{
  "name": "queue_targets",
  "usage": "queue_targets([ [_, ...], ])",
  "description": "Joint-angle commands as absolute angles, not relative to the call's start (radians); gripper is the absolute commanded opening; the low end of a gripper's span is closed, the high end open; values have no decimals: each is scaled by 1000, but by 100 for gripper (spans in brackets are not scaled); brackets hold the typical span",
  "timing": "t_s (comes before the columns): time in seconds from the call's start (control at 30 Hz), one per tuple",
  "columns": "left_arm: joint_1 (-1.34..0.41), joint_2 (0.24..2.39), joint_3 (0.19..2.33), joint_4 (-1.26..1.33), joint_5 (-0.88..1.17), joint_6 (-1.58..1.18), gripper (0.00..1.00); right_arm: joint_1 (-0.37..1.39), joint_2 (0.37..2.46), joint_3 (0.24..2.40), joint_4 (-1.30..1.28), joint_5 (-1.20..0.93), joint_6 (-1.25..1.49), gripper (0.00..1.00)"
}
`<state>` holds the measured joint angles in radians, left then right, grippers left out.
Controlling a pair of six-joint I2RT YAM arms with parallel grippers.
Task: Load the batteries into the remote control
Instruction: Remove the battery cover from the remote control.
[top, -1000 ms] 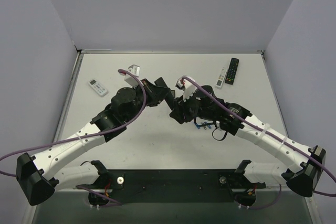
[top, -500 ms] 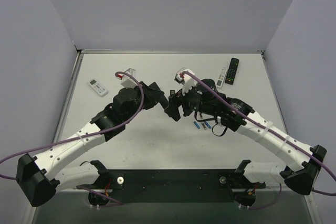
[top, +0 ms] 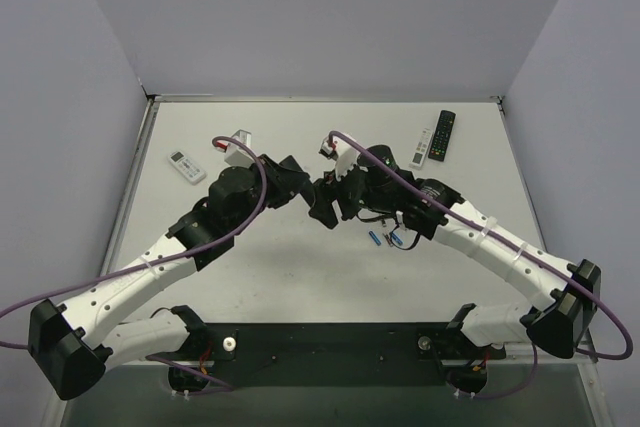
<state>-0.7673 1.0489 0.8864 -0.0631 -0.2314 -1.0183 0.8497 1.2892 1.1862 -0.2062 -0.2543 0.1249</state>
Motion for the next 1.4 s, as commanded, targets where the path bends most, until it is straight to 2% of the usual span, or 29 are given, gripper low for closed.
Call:
queue_targets([
  [0.0, -752, 1032, 885, -15, -196, -1045, 0, 838, 1299, 1238, -183, -322, 110, 61],
  [0.17, -742, 1040, 890, -14, -178, -1055, 0, 835, 1315, 1241, -183, -345, 100, 49],
  [0.43, -730, 1051, 893, 34, -156, -1074, 0, 824, 1333, 1244, -189, -357, 94, 49],
  [0.57, -724, 1057, 893, 37, -155, -1072, 0, 818, 1330, 1247, -192, -367, 87, 43],
  [0.73, -703, 1058, 885, 34, -150, -1065, 0, 816, 1325, 1258, -204, -382, 78, 40],
  [1.03, -542, 1054, 884, 77, -118, -1083, 0, 818, 1307, 1186, -232, -385, 58, 30],
  [1.37, -379, 1095, 908, 132, -65, -1130, 0, 836, 1279, 1068, -265, -351, 20, 27],
])
